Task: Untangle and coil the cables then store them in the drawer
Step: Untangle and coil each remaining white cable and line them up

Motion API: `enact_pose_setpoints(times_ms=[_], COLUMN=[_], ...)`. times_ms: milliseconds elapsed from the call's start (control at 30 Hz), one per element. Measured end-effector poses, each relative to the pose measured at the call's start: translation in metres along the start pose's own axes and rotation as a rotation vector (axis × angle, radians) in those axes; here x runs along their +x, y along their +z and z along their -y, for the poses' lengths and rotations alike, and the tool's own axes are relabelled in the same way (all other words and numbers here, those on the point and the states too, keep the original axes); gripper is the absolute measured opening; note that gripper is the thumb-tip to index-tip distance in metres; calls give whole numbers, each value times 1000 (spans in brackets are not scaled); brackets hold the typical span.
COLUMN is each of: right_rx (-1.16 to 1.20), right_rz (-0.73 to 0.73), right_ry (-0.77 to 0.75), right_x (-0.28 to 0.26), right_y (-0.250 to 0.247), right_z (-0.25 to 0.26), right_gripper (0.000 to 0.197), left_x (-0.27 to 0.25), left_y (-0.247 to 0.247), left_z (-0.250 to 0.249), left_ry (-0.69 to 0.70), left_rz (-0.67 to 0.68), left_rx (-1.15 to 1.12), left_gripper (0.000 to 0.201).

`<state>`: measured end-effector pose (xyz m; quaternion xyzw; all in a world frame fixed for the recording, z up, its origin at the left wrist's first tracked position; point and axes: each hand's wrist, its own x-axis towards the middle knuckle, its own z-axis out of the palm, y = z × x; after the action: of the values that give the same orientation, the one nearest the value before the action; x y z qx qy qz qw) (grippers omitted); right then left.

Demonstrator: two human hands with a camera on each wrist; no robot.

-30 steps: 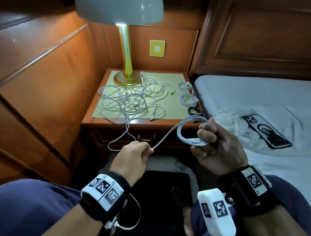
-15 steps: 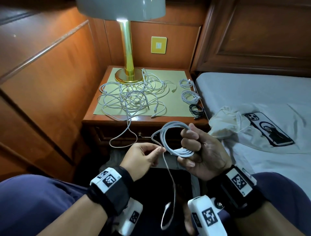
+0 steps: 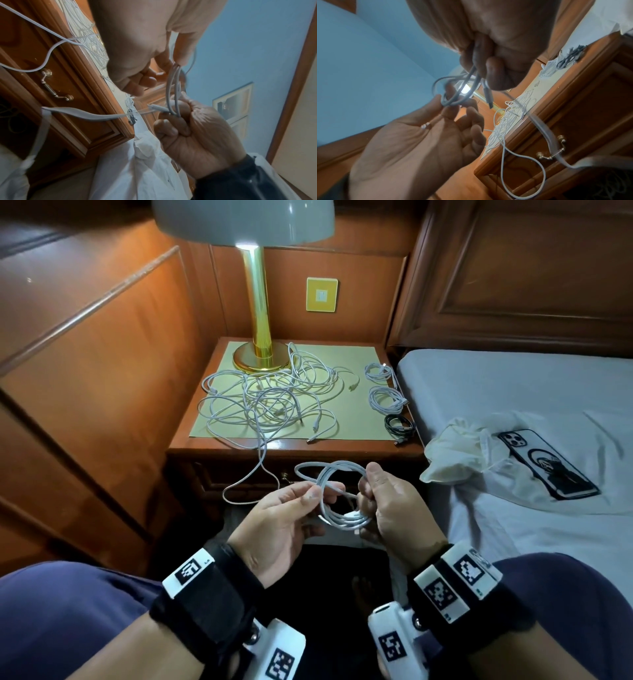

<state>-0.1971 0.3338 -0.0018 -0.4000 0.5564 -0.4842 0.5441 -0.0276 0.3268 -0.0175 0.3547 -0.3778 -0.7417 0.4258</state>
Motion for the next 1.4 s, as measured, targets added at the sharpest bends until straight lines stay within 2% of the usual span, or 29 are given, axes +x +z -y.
enact_pose_setpoints(times_ms=[133,200,333,400,467,533,600,667,767,833,900,967,1033,1133,1233,1333,1400], right_rx=[-194,-269,-469,-519,-580,-669,-697,-681,-690,-618,-523,-521,-519,-454,-300,54,271], right_rz=[-49,-61,-102,-117,-108,-111,-172,-268,-418,-533,-622,-658,-671,-708,-606,-450,-422], right_ry=[-200,-281,-430,-474,-527,-598,-639,-655,-672,-606,-541,-551,-589,-576,-559,-447,-322], right_x=[7,9,7,6,6,6,11,18,28,30,30,29,26,25,21,13,12], right_y=[-2,-3,-4,-4,-3,-4,-11,-22,-44,-61,-77,-84,-84,-85,-81,-67,-69], right_z=[-8,-8,-5,-6,-7,-6,-1,7,18,26,33,37,38,40,36,35,42], right_gripper=[45,45,43,43,39,33,29,27,31,38,44,47,49,55,52,43,40], left_x=[-5,-4,5,7,9,11,11,8,1,-1,-2,-2,-1,0,0,-1,1], left_y=[5,6,8,7,6,6,2,-5,-24,-38,-46,-50,-52,-52,-52,-53,-53], left_z=[-4,-7,-1,2,3,0,-9,-24,-49,-60,-63,-61,-57,-57,-56,-39,-25], left_ry=[-91,-142,-116,-81,-36,5,25,-39,-145,-138,-86,-11,66,143,156,109,59], left_rz=[129,131,-6,-49,-151,-265,-324,-235,81,148,116,66,12,9,-6,39,25], left_rx=[-114,-102,49,115,133,91,43,22,158,352,555,667,772,950,1028,1177,1229], left_gripper=[26,29,11,21,26,28,27,27,26,26,43,56,54,48,26,20,20])
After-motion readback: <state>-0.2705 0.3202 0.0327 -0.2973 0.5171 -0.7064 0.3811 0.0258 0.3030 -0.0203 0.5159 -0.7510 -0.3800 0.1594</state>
